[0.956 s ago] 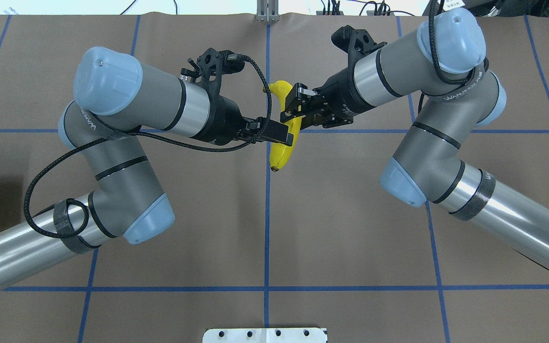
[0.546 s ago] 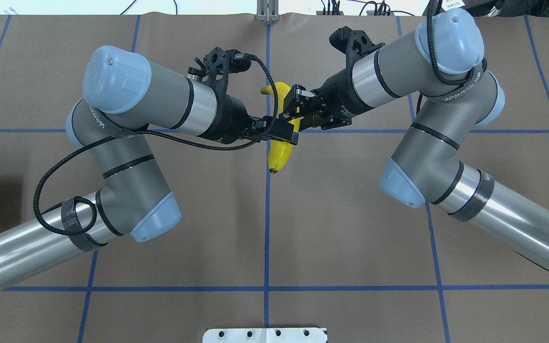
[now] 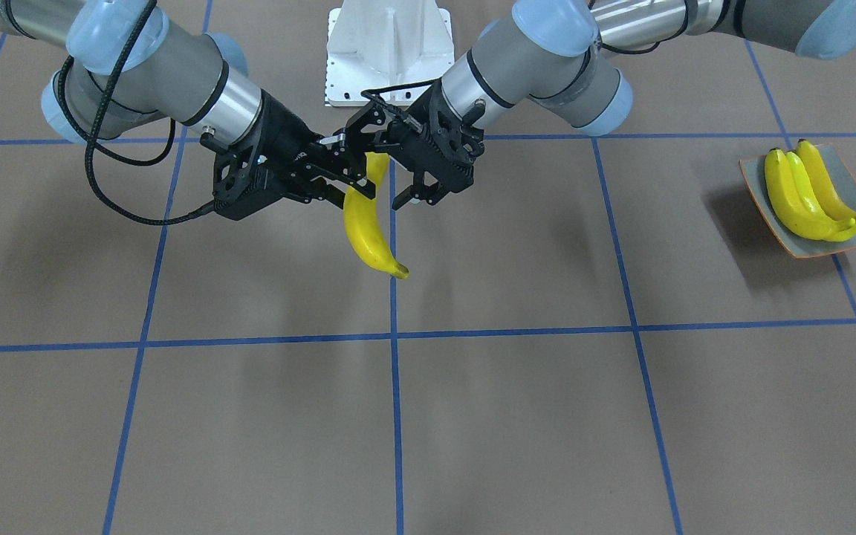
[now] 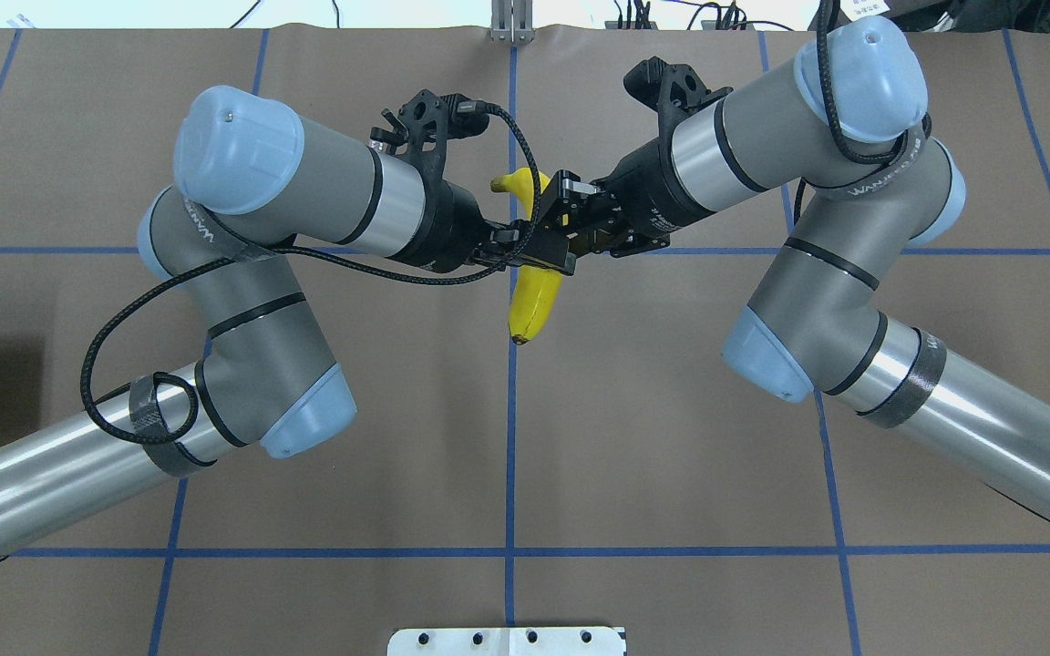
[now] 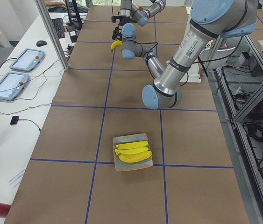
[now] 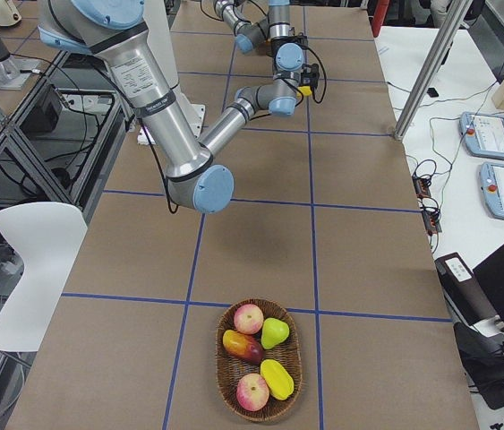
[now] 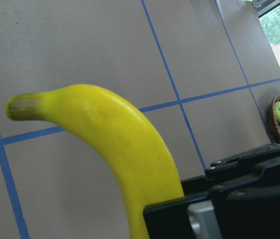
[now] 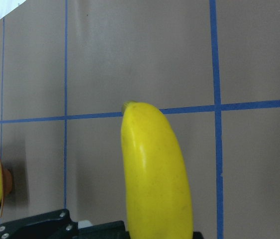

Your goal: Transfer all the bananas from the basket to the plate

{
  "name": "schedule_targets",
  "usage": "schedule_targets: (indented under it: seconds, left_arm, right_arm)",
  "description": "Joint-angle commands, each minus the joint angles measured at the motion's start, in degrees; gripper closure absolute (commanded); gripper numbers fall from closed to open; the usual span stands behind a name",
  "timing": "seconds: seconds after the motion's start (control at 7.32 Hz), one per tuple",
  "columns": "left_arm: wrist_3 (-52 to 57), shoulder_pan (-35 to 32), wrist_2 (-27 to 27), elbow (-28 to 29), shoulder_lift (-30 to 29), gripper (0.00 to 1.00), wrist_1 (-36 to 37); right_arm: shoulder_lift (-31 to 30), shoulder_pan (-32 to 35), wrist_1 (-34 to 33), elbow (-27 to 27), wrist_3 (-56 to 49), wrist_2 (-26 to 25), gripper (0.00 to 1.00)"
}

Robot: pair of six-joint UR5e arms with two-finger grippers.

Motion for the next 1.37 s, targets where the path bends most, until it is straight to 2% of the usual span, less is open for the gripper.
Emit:
schedule_targets:
  seconds: [0.0,0.14,0.27,0.41,0.55,0.82,0.96,1.23]
  left_arm:
    - [-0.09,0.27,-0.07,-0.1,-0.03,0.41,0.0]
    - [-0.09,0.36,-0.07,-0.1,0.06,0.95,0.0]
    - [0.0,0.54,-0.07,-0.1,0.14,1.0,0.17]
    - [-0.35,0.54,-0.07,-0.27,0.14,1.0,0.26]
    - [-0.7,0.54,-0.07,-0.45,0.14,1.0,0.61]
    - [-0.79,0.27,-0.33,-0.8,0.58,1.0,1.4]
    - [-0.27,-1.03,-0.86,-2.02,1.11,1.0,5.58]
    - [2.96,-8.99,-9.7,-6.84,6.79,1.0,17.62]
  right_arm:
    - [0.06,-0.01,0.08,0.05,-0.07,0.03,1.0]
    - [0.06,-0.01,0.08,0.05,-0.07,0.02,1.0]
    - [0.06,-0.01,0.17,0.05,-0.07,0.02,1.0]
    - [-0.03,-0.01,0.26,0.05,-0.59,0.02,0.92]
    - [-0.2,-0.01,0.7,0.05,-0.94,-0.41,0.01]
    - [-2.91,0.52,1.23,3.28,-0.86,-0.15,0.0]
    - [-5.28,1.48,1.31,5.13,-0.94,-0.41,0.0]
    - [-10.63,2.54,4.81,5.41,-0.95,-3.82,0.0]
